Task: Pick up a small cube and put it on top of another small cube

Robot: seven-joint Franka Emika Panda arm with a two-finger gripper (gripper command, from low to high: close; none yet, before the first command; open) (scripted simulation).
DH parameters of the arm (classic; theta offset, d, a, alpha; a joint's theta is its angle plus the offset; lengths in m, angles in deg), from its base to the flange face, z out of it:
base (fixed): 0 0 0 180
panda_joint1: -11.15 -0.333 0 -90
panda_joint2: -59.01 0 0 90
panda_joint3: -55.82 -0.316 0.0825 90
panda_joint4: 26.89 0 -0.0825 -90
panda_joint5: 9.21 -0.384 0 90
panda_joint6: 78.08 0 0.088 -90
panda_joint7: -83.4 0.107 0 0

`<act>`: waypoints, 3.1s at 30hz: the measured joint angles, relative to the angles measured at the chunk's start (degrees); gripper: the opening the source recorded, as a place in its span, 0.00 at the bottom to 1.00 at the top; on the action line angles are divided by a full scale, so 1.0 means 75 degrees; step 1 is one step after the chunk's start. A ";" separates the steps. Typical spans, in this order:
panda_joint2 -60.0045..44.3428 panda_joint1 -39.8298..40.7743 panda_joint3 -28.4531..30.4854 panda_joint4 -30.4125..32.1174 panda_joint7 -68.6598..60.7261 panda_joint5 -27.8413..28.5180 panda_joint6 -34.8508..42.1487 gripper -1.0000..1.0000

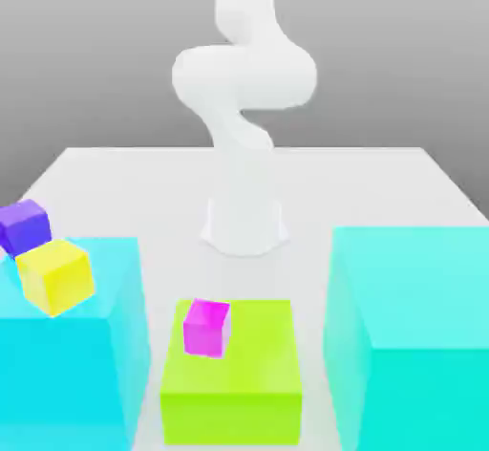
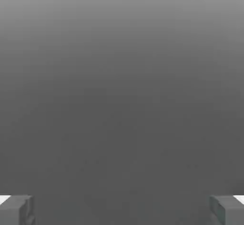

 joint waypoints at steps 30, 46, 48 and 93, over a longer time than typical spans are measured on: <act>-0.1851 -0.0365 0.3651 0.1593 -1.0082 0.3263 0.3607 0.50; -0.4028 0.0183 0.5333 0.2763 -1.1120 0.3454 0.3479 0.50; -0.4155 0.0229 0.5339 0.2796 -1.0450 0.3238 0.3178 0.50; -0.7159 0.0867 0.5699 0.3520 0.4090 -0.2335 -0.3883 0.50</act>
